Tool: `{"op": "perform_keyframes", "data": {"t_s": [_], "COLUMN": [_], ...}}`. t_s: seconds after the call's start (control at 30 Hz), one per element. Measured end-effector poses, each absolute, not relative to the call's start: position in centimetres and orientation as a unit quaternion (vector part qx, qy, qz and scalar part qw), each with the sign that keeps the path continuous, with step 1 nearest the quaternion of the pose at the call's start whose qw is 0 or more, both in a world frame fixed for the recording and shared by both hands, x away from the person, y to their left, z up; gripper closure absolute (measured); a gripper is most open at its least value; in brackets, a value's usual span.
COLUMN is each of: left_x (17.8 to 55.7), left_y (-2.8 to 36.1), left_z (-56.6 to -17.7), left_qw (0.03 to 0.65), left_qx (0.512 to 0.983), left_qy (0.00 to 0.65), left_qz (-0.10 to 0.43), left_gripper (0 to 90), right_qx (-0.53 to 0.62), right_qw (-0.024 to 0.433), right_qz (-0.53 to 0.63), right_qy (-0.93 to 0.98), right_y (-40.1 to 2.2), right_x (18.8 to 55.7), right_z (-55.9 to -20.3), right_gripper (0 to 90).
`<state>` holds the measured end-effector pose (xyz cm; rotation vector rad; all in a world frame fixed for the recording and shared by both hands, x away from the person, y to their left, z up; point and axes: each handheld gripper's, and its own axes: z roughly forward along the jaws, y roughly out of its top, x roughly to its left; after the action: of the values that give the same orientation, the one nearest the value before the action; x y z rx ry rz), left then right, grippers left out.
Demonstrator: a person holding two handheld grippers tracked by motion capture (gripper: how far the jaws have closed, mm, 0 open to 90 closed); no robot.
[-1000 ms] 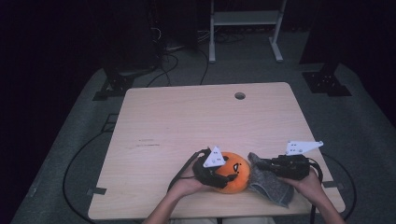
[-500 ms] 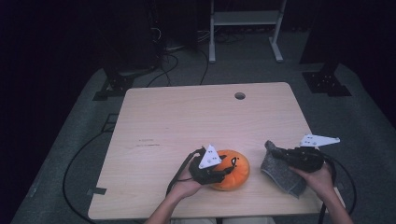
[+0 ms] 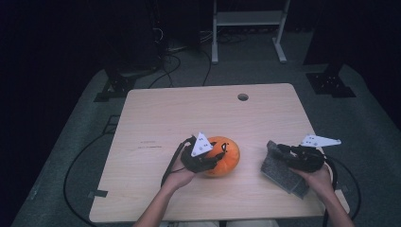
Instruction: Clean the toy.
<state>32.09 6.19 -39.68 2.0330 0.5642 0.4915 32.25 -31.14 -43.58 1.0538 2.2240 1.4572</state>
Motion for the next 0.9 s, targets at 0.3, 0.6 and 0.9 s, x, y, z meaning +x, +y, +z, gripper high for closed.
{"op": "perform_keyframes", "data": {"t_s": [0.3,0.6,0.9], "left_x": [34.5,35.5,34.5], "left_y": [6.2,6.2,8.3], "left_z": [-39.5,-41.1,-40.1], "left_qw": [0.458,0.444,0.476], "left_qx": [0.824,0.833,0.812], "left_qy": [0.247,0.258,0.269], "left_qz": [0.224,0.205,0.206], "left_gripper": [54.2,42.6,19.0], "right_qx": [0.353,0.341,0.342], "right_qw": [0.137,0.126,0.119], "right_qz": [0.515,0.512,0.514], "right_qy": [0.769,0.778,0.777], "right_y": [-30.8,-30.0,-29.6], "right_x": [32.1,31.9,31.9], "right_z": [-43.4,-43.5,-43.5], "right_gripper": [51.7,47.8,44.5]}}
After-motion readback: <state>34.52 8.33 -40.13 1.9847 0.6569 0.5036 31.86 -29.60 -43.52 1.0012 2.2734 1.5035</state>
